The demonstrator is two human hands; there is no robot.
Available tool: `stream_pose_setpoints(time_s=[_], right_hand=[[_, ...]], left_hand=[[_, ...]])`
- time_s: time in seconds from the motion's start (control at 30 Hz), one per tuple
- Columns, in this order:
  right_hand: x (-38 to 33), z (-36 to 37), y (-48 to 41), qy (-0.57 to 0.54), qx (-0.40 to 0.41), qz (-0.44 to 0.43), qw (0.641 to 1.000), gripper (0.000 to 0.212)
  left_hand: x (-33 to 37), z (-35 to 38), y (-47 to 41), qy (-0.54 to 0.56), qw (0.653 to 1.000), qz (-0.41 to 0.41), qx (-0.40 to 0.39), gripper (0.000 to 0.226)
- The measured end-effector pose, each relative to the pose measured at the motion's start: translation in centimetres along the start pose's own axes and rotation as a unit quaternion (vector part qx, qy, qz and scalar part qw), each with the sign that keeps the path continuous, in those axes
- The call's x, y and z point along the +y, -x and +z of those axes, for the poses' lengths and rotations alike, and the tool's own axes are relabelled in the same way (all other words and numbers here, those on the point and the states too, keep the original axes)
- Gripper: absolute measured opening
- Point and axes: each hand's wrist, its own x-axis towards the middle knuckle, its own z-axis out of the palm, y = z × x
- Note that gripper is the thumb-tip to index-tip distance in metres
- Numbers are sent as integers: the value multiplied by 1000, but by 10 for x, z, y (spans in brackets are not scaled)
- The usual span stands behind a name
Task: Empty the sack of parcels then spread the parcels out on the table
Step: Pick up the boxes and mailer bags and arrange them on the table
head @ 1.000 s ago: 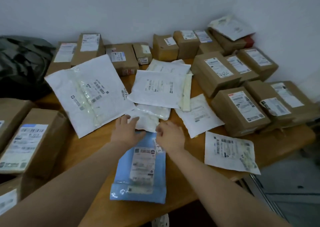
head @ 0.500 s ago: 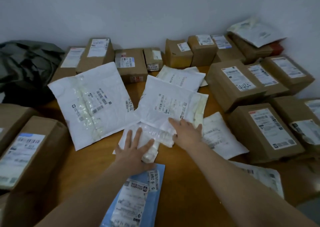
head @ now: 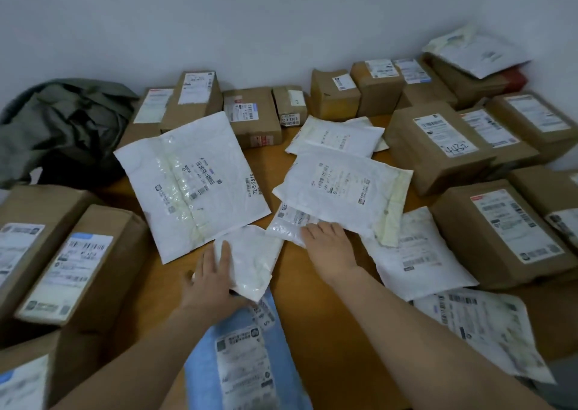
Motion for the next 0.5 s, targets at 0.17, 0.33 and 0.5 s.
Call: stream_pose_setpoints(time_s=[0.17, 0.33, 0.5], right_hand=[[-12, -8, 20, -38, -60, -1, 997, 31], [-19, -29, 34, -215, -108, 138, 961, 36], [-54, -40, 56, -289, -272, 234, 888, 37]], left_hand=[[-9, -18, 4, 111, 985, 59, 122, 55], [-5, -58, 10, 413, 886, 2, 210, 35], [-16, -55, 4, 383, 898, -90, 194, 82]])
